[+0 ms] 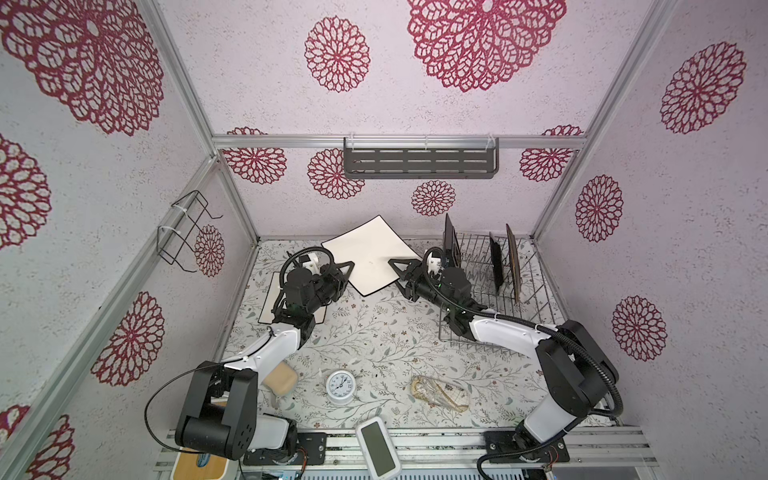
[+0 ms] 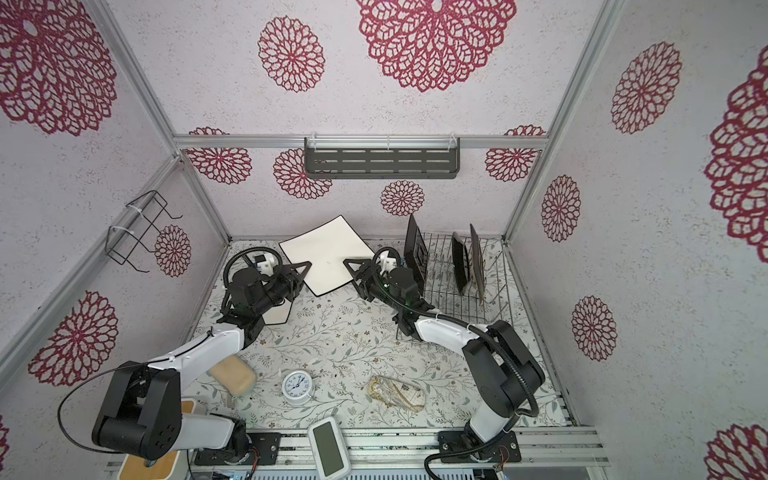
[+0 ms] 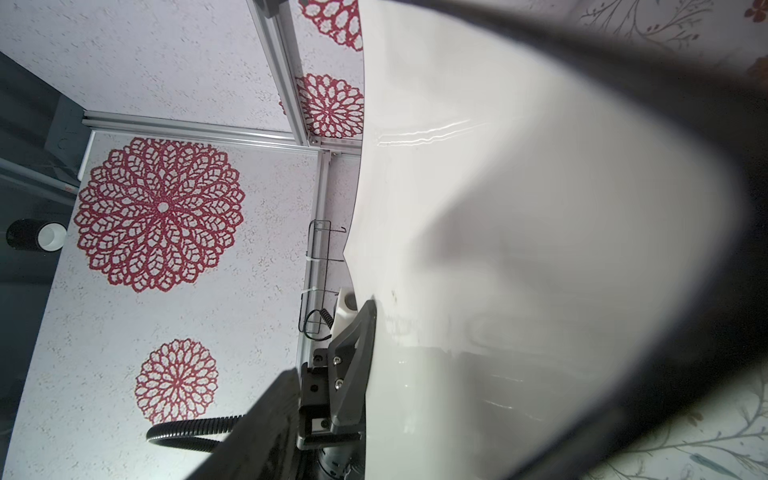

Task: Unload the plates from the dish rack
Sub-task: 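Hold the white square plate with both grippers above the table, then open the right gripper and pull the left gripper back with the plate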

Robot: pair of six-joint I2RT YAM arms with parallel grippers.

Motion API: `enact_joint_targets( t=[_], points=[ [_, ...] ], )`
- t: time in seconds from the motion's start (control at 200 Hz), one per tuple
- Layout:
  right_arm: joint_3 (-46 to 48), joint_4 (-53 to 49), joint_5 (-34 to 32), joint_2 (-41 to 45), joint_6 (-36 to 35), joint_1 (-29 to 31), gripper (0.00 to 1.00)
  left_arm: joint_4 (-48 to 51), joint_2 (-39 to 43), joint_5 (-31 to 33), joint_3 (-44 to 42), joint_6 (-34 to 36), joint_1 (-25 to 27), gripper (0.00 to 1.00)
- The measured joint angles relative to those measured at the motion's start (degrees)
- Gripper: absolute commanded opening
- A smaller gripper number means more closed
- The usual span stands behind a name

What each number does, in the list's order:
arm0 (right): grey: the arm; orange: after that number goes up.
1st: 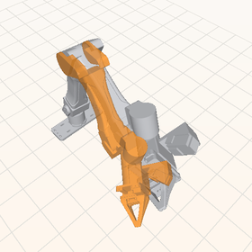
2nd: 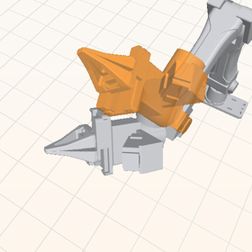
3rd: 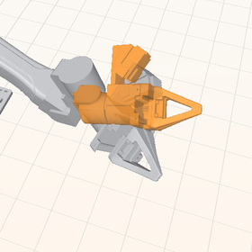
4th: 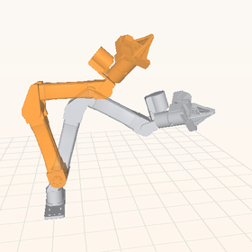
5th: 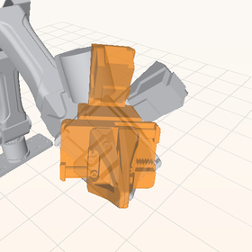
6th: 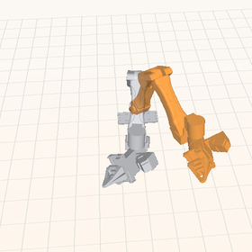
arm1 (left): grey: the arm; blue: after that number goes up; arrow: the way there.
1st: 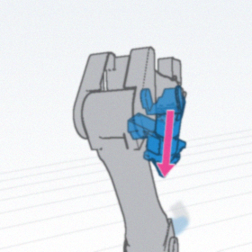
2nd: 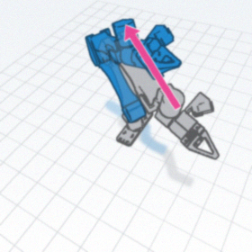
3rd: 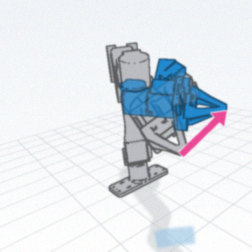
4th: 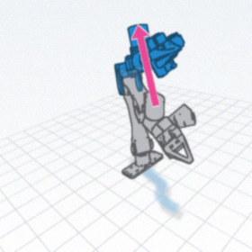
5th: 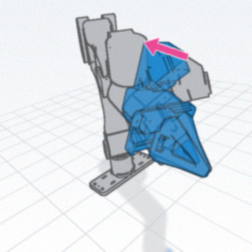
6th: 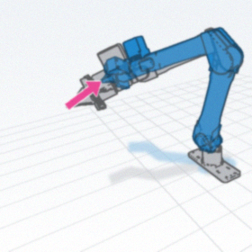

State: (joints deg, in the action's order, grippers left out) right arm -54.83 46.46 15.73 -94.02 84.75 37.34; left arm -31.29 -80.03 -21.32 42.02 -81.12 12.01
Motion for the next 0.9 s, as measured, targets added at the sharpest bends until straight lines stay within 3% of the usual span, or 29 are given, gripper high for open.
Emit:
enact_joint_targets(
  t=[0.901],
  points=[
    [2.03,4.37,1.01,0.00,0.85,-1.20,0.70,3.08,8.22,0.48,-6.43,-0.35,-6.25,0.00]
  ],
)
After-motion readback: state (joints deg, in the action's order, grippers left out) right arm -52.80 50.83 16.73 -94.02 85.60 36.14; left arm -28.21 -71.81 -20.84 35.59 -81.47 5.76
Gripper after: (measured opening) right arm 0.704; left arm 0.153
